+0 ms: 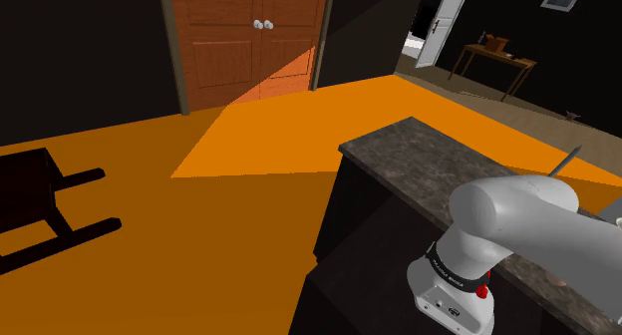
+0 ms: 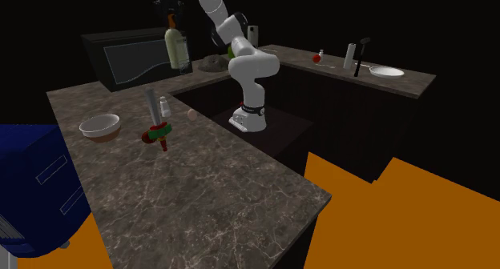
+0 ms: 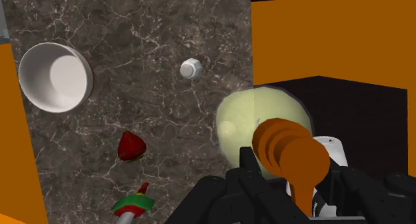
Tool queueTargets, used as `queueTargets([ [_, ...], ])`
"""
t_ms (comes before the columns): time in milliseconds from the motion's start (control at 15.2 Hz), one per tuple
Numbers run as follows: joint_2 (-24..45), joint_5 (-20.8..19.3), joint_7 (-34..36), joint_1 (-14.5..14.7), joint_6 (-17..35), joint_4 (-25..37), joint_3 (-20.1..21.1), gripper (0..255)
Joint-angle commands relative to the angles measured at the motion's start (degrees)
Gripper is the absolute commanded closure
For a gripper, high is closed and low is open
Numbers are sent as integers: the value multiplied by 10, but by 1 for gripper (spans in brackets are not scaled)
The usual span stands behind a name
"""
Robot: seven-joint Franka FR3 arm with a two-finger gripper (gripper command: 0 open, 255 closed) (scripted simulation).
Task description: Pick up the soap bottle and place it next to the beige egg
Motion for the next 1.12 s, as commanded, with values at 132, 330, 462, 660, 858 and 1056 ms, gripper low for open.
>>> queueTargets([
  [132, -31, -7, 8, -9, 11, -41, -8, 255],
  [330, -53, -13, 13, -15, 18, -69, -14, 255],
  [462, -68, -17, 15, -20, 22, -88, -19, 255],
  [660, -90, -25, 19, -27, 29, -115, -27, 255],
  [858, -111, -33, 21, -34, 35, -141, -35, 255],
  [1056, -132, -43, 23, -41, 41, -166, -44, 255],
])
